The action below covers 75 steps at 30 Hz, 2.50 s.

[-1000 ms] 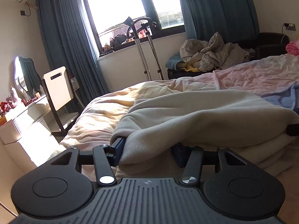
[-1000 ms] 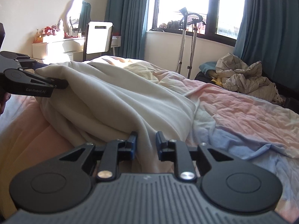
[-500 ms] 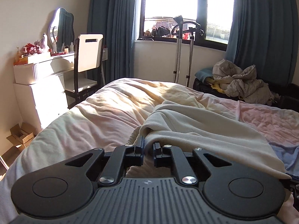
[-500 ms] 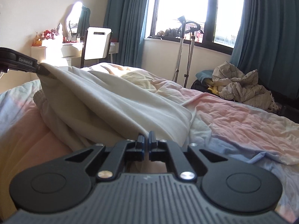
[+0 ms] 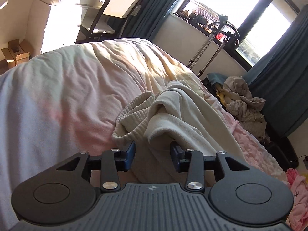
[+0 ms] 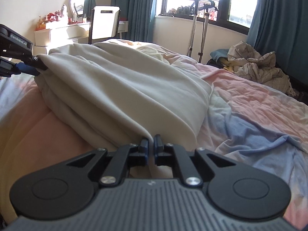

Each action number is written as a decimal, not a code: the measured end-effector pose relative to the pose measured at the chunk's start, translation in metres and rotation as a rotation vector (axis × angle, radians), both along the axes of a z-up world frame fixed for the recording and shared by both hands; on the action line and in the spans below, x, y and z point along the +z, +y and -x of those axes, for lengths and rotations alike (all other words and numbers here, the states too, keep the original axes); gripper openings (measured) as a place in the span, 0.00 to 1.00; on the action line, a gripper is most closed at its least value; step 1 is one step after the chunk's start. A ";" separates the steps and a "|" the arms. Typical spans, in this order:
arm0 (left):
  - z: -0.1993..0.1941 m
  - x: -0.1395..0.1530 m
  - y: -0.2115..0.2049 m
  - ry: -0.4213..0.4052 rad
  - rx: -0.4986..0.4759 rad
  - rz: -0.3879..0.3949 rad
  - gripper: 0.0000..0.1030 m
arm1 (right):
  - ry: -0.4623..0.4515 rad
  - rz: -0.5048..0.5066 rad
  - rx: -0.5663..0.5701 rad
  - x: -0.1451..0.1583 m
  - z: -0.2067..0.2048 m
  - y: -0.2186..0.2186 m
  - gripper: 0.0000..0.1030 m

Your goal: Fold clothes

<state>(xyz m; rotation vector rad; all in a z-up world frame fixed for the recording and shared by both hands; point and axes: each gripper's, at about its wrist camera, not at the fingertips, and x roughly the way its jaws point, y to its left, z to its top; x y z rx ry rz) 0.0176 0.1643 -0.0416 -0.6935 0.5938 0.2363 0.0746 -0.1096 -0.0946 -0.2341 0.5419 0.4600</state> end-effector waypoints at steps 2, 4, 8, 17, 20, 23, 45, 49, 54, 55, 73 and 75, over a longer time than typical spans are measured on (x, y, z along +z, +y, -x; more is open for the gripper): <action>0.003 -0.009 0.001 0.001 0.001 0.097 0.51 | -0.004 0.009 -0.004 0.000 0.001 0.002 0.07; 0.003 -0.022 0.002 0.010 0.008 0.224 0.51 | -0.004 0.005 -0.004 -0.001 0.000 0.001 0.07; 0.002 -0.060 0.005 0.031 0.064 0.499 0.52 | 0.006 -0.028 -0.012 0.001 -0.001 -0.003 0.08; -0.002 -0.100 0.012 -0.045 0.159 0.700 0.65 | -0.016 -0.019 -0.011 0.000 0.000 -0.001 0.11; -0.013 -0.113 0.011 -0.089 0.165 0.710 0.64 | -0.028 -0.013 -0.011 -0.001 0.001 0.000 0.11; -0.017 -0.116 0.010 -0.141 0.148 0.706 0.57 | -0.033 -0.015 -0.010 -0.001 0.000 -0.001 0.11; -0.025 -0.113 0.017 -0.162 0.122 0.681 0.53 | 0.027 -0.549 -0.041 0.048 -0.015 -0.062 0.35; -0.026 -0.111 0.016 -0.159 0.125 0.653 0.53 | 0.162 -0.697 -0.180 0.023 -0.053 -0.094 0.36; -0.031 -0.099 0.015 -0.136 0.135 0.624 0.53 | 0.323 -0.823 -0.233 -0.008 -0.084 -0.108 0.43; -0.032 -0.098 0.014 -0.130 0.138 0.620 0.53 | 0.339 -0.833 -0.232 -0.012 -0.088 -0.108 0.50; -0.043 -0.078 0.015 -0.058 0.127 0.566 0.52 | 0.500 -0.972 -0.220 -0.043 -0.134 -0.084 0.64; -0.039 -0.072 0.013 -0.056 0.122 0.524 0.39 | 0.468 -0.948 -0.237 -0.038 -0.131 -0.082 0.53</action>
